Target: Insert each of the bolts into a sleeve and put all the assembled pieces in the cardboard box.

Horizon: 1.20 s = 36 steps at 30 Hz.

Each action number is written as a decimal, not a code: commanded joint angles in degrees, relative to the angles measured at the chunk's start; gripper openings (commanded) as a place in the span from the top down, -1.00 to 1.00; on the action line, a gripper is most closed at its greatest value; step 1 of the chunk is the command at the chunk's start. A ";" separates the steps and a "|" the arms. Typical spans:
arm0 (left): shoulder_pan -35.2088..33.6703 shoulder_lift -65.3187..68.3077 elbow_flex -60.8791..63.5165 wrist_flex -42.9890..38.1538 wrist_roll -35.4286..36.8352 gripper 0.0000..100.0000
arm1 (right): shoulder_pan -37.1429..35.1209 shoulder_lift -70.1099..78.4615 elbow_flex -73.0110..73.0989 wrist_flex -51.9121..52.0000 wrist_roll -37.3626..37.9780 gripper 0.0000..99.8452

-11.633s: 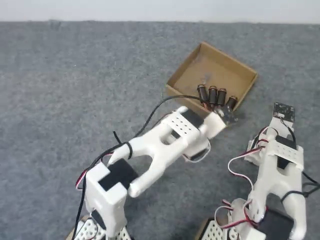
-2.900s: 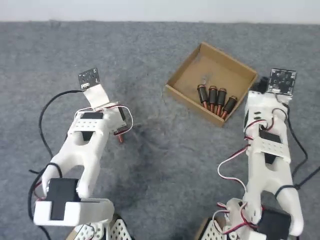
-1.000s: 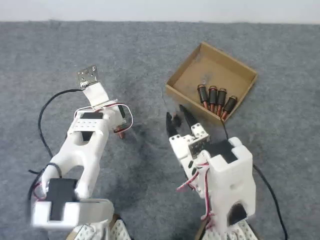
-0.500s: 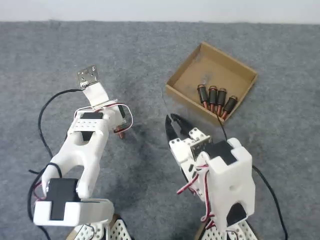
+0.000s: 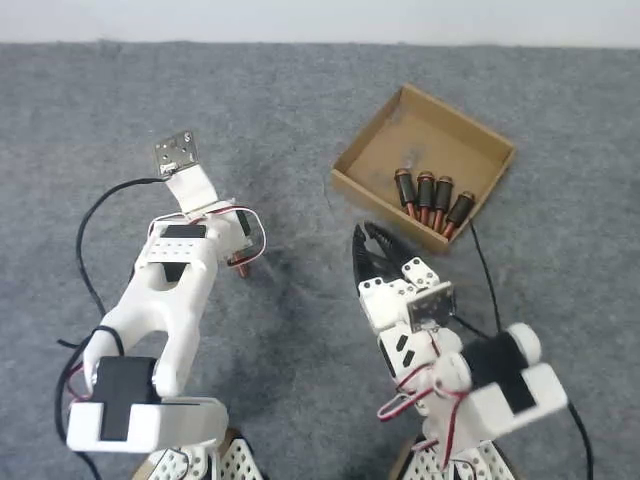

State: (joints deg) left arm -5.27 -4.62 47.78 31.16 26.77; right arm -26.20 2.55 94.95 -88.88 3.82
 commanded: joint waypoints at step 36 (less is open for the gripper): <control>-0.26 -3.78 -0.57 -1.58 -0.88 0.98 | 7.25 -33.89 -41.14 132.35 19.52 0.99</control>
State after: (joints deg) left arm -5.27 -4.62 47.78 31.16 26.77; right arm -19.78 -35.08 60.75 40.44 20.79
